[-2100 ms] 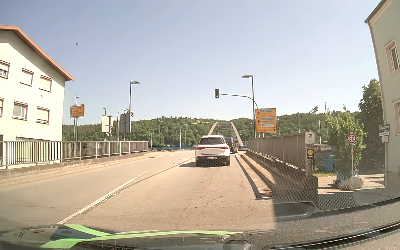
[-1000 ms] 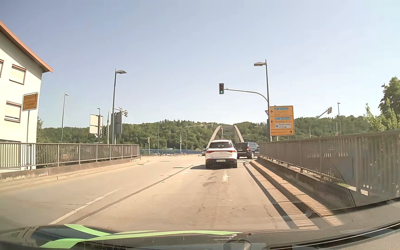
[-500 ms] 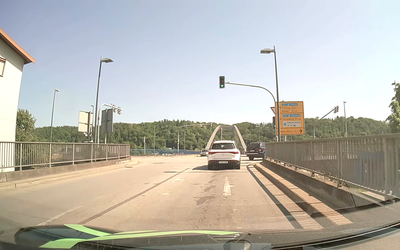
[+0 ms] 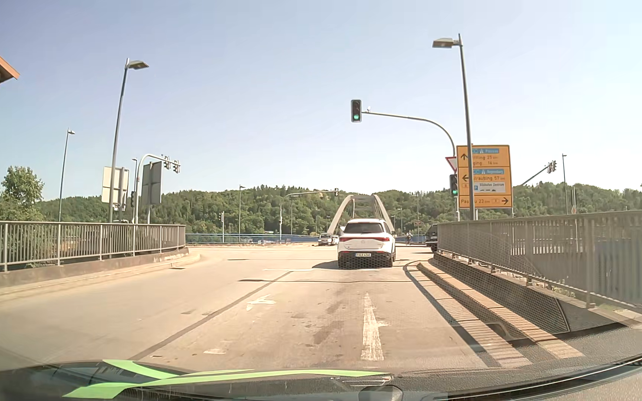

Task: Follow the waypoints while adhering to traffic rules and regulations

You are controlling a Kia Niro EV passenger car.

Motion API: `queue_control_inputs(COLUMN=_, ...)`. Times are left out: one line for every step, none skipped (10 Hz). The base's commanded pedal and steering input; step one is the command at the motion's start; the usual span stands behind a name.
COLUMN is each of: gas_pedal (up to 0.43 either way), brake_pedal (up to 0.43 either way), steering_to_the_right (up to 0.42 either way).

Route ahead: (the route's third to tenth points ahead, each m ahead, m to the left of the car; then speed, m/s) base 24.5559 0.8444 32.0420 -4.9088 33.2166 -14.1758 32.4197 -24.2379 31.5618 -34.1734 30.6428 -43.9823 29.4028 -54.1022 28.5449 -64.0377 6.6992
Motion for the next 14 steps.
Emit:
queue_control_inputs(gas_pedal=0.319, brake_pedal=0.0, steering_to_the_right=0.002)
queue_control_inputs(gas_pedal=0.26, brake_pedal=0.0, steering_to_the_right=0.0)
queue_control_inputs(gas_pedal=0.169, brake_pedal=0.0, steering_to_the_right=-0.001)
queue_control_inputs(gas_pedal=0.169, brake_pedal=0.0, steering_to_the_right=-0.001)
queue_control_inputs(gas_pedal=0.169, brake_pedal=0.0, steering_to_the_right=-0.001)
queue_control_inputs(gas_pedal=0.169, brake_pedal=0.0, steering_to_the_right=-0.001)
queue_control_inputs(gas_pedal=0.169, brake_pedal=0.0, steering_to_the_right=-0.001)
queue_control_inputs(gas_pedal=0.169, brake_pedal=0.0, steering_to_the_right=-0.001)
queue_control_inputs(gas_pedal=0.157, brake_pedal=0.0, steering_to_the_right=0.0)
queue_control_inputs(gas_pedal=0.11, brake_pedal=0.0, steering_to_the_right=0.005)
queue_control_inputs(gas_pedal=0.11, brake_pedal=0.0, steering_to_the_right=0.005)
queue_control_inputs(gas_pedal=0.11, brake_pedal=0.0, steering_to_the_right=0.005)
queue_control_inputs(gas_pedal=0.11, brake_pedal=0.0, steering_to_the_right=0.005)
queue_control_inputs(gas_pedal=0.11, brake_pedal=0.0, steering_to_the_right=0.006)
